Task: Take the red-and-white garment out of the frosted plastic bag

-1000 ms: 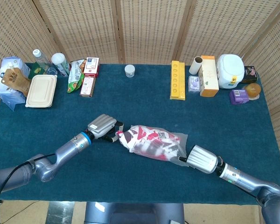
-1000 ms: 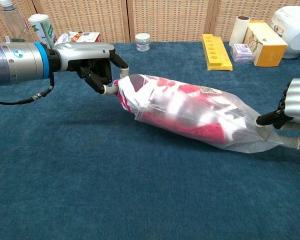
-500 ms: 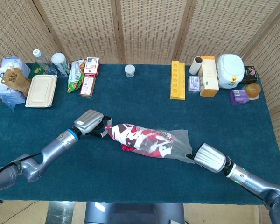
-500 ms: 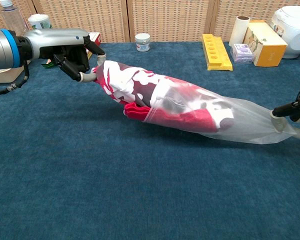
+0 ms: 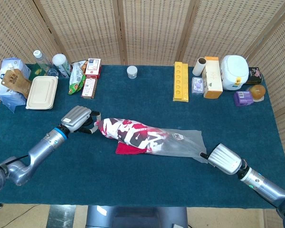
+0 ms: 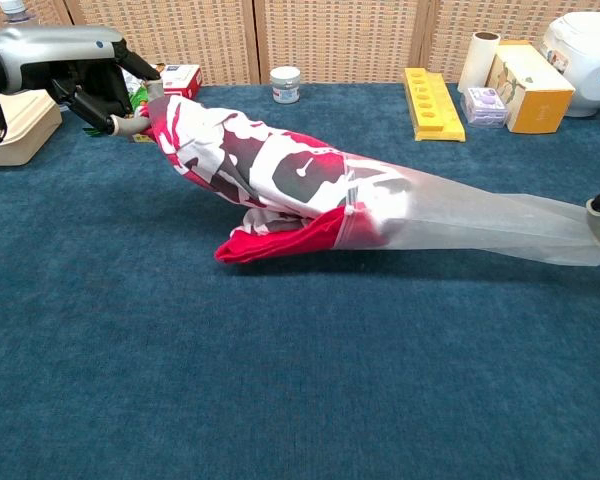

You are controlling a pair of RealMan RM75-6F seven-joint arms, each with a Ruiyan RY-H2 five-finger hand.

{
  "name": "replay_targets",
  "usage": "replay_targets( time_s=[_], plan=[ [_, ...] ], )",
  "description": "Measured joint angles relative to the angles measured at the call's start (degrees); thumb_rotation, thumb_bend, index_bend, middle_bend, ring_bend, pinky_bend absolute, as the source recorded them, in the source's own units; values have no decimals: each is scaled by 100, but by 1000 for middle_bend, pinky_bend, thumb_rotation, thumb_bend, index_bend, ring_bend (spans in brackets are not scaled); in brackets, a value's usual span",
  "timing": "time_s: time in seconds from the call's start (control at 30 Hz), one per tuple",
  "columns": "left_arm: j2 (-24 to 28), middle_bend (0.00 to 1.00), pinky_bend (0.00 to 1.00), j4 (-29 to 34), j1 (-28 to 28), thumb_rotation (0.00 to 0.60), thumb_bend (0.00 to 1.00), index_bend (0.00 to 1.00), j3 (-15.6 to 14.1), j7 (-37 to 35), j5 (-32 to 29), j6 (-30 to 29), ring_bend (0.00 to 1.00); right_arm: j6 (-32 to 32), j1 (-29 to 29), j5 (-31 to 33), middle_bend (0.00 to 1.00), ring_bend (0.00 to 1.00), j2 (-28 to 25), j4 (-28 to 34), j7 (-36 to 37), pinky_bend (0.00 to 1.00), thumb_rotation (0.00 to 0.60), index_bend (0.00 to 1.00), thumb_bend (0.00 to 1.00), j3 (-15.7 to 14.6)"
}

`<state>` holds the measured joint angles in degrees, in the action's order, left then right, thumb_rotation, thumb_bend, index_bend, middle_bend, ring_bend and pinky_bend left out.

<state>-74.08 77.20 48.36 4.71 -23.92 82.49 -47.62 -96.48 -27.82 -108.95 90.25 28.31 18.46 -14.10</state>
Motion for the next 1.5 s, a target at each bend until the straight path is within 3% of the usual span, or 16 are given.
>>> replay_targets(
  time_s=[0.4, 0.5, 0.6, 0.7, 0.77, 0.83, 0.87, 0.97, 1.1, 1.27, 1.5],
  plan=[
    [110, 1000, 1000, 54, -159, 600, 507, 832, -71, -83, 85, -123, 1000, -63, 219, 83, 1000, 1000, -61, -71, 26, 1000, 600, 817, 684, 55],
    [128, 1000, 980, 75, -196, 600, 451, 829, -89, -94, 100, -156, 1000, -81, 271, 106, 976, 1000, -51, -86, 45, 1000, 600, 734, 625, 73],
    [174, 1000, 962, 130, -251, 600, 423, 717, -108, -115, 158, -256, 978, -60, 294, 118, 926, 1000, 3, -91, -2, 1000, 600, 663, 585, 92],
    [268, 884, 901, 199, -351, 600, 344, 493, -134, -133, 229, -440, 772, -20, 312, 151, 846, 996, 28, -92, -46, 1000, 600, 574, 515, 127],
    [349, 626, 727, 244, -426, 600, 275, 275, -159, -86, 267, -537, 504, -3, 327, 181, 731, 937, 32, -81, -70, 981, 600, 450, 381, 154],
    [430, 434, 524, 323, -480, 600, 236, 147, -187, -24, 271, -570, 299, 13, 349, 234, 644, 856, 31, -44, -111, 909, 600, 373, 274, 201],
    [472, 352, 423, 376, -507, 600, 219, 113, -198, 6, 267, -586, 209, 15, 357, 255, 609, 815, 30, -16, -128, 861, 600, 350, 229, 223],
    [565, 205, 255, 522, -636, 584, 180, 64, -223, 196, 235, -718, 58, 44, 383, 335, 542, 734, 17, 116, -159, 797, 590, 324, 156, 294],
    [633, 165, 191, 634, -770, 512, 165, 49, -239, 515, 121, -810, 24, 119, 389, 395, 492, 656, -17, 312, -214, 750, 522, 310, 117, 356],
    [660, 162, 182, 771, -976, 503, 164, 50, -206, 1033, -69, -1059, 23, 176, 374, 463, 417, 537, -111, 619, -282, 605, 417, 267, 95, 442],
    [736, 162, 182, 989, -1263, 509, 165, 50, -150, 1491, -155, -1493, 23, 385, 366, 623, 338, 396, -407, 1180, -322, 397, 344, 210, 70, 556]
  ],
)
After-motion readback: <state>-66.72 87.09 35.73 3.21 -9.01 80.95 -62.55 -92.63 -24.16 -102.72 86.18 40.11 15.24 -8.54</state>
